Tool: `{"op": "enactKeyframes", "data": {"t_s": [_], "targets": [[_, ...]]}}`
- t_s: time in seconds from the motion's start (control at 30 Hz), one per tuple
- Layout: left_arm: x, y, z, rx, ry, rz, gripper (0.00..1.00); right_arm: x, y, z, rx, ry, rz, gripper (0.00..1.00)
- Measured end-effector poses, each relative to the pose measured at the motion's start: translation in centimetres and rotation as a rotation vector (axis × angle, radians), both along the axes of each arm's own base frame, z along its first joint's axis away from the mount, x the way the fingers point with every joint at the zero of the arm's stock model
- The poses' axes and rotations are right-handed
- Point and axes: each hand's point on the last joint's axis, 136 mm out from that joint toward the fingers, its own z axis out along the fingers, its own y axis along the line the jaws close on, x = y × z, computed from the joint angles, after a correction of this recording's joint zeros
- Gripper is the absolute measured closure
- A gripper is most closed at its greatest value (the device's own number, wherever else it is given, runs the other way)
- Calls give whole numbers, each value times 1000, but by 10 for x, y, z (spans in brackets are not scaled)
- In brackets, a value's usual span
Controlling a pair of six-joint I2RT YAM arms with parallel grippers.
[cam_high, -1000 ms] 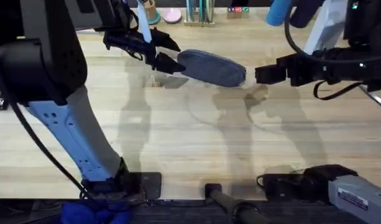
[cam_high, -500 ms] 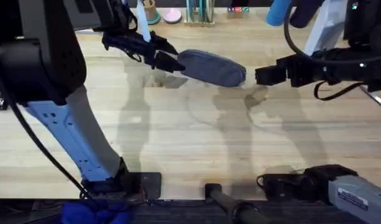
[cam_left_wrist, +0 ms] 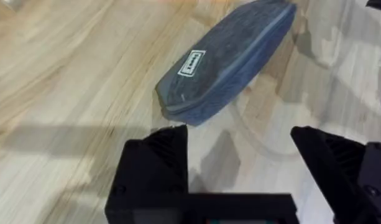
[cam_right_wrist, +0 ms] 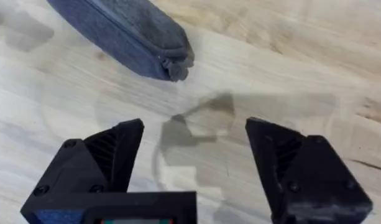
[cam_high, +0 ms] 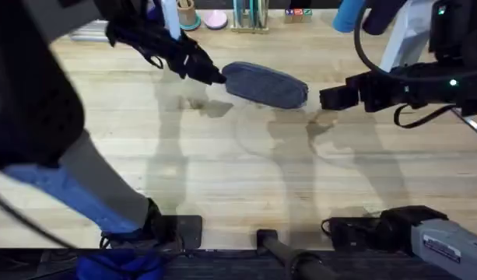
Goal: Unzip the bag, pick up the pens from the table one at a time and place them inside, then zip the bag closed.
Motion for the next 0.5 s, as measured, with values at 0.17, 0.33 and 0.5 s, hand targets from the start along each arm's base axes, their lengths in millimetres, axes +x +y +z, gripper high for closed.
{"op": "enactKeyframes", "data": {"t_s": [0.17, 0.33, 0.5], "targets": [[-8, 2, 25, 108, -20, 53, 1, -4, 1, -3, -2, 19, 5, 5], [-17, 0, 34, 227, 16, 131, 1, -12, 20, -4, 9, 35, 73, 5], [-32, 3, 46, 318, 50, 218, 2, -14, 37, 6, 23, 19, 131, 6]]}}
